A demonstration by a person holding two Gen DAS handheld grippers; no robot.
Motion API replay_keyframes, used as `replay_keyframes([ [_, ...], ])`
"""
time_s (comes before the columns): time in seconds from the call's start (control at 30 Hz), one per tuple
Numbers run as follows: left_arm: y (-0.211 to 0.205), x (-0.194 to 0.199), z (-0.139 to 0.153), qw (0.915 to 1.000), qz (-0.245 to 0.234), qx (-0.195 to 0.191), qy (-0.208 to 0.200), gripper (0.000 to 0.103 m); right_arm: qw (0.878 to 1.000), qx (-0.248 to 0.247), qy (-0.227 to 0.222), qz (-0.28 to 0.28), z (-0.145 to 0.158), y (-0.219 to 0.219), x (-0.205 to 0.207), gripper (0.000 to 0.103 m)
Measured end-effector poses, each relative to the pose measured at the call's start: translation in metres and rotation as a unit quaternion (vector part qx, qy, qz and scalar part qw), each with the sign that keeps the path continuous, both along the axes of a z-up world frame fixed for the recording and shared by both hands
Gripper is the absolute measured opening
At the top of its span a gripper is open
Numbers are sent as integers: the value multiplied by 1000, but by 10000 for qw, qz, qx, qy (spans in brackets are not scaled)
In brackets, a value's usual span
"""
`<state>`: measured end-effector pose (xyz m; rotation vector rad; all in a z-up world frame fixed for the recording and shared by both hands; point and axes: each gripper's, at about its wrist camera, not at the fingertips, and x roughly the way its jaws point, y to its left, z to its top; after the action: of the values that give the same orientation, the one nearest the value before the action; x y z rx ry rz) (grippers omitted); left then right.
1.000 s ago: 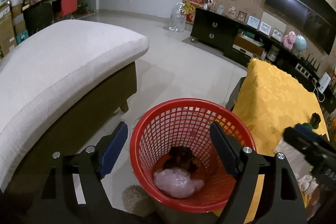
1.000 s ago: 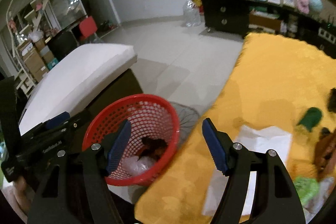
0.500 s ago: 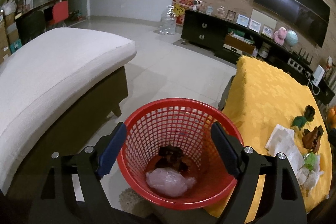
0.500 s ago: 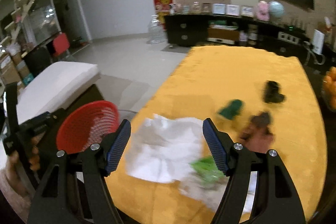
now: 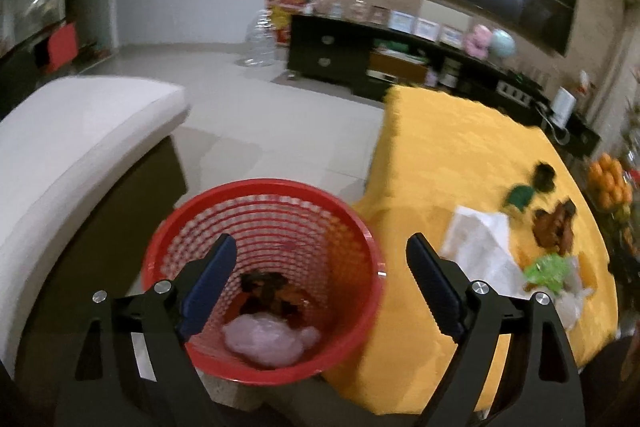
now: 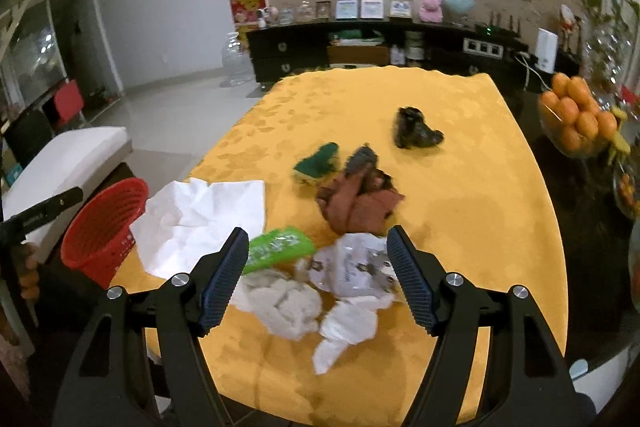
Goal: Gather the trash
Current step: 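Return the left tool to the table and grasp the white tissue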
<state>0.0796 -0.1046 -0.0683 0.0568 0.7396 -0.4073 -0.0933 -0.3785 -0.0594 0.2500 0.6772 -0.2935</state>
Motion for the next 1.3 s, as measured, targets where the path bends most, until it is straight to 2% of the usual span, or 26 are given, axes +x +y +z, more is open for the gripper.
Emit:
replay_keyframes([
  [0.1,-25,-9,-1,9990,-403,169,-60,84,9999,-80,-45,-100,1,-6,-5,69],
  [0.23,-55,-15,-5,9954,-887,351,4,84,9997,44,-123,-219,1,-18,-11,70],
  [0.4,-102,-23,-20,9837,-1591,833,-57,84,9990,146,-149,-403,-3,-31,-19,70],
  [0.63,-143,-21,-47,9680,-2270,1030,269,84,9986,249,-86,-465,-11,-39,-21,70],
  [0.77,-162,-22,-65,9588,-2540,1212,392,84,9981,332,3,-526,-19,-45,-20,70],
  [0.97,-173,-19,-80,9527,-2701,1235,645,83,9972,425,55,-619,-25,-52,-20,70],
  [1.0,-175,-20,-81,9522,-2712,1258,633,82,9971,435,61,-626,-25,-52,-20,70],
  [1.17,-176,-24,-83,9510,-2756,1265,599,54,9966,465,103,-669,-28,-57,-19,70],
  [1.2,-175,-24,-82,9516,-2748,1243,594,45,9965,480,108,-680,-29,-58,-19,70],
  [1.3,-172,-21,-81,9544,-2669,1189,617,33,9958,543,102,-729,-30,-61,-20,70],
])
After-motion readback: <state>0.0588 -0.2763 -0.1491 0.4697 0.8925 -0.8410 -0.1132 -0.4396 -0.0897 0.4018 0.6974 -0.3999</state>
